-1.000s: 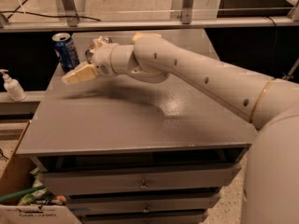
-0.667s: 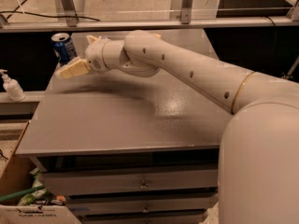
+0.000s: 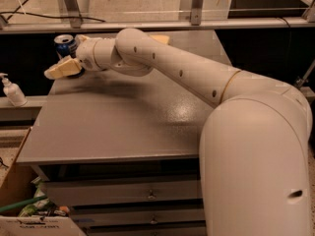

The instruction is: Knock pepsi can over

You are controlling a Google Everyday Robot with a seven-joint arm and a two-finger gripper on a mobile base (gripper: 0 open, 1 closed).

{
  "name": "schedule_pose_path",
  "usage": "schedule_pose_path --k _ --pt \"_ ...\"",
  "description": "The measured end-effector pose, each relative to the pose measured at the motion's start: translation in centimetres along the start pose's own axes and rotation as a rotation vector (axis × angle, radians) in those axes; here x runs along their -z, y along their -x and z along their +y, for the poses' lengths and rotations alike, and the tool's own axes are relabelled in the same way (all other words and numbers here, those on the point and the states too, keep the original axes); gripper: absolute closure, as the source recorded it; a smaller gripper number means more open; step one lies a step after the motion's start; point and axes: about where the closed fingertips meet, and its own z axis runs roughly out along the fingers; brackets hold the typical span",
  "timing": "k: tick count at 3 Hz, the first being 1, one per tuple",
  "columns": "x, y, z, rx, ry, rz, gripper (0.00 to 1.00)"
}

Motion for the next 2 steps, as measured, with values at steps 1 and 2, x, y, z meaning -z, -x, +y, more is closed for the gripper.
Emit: schedule_pose_path --k 1,2 --pt "-0.39 -0.52 0.11 -0.018 0.002 0.005 0.21" --pt "0.37 -1.00 0.06 -0.046 -0.006 -0.002 0.45"
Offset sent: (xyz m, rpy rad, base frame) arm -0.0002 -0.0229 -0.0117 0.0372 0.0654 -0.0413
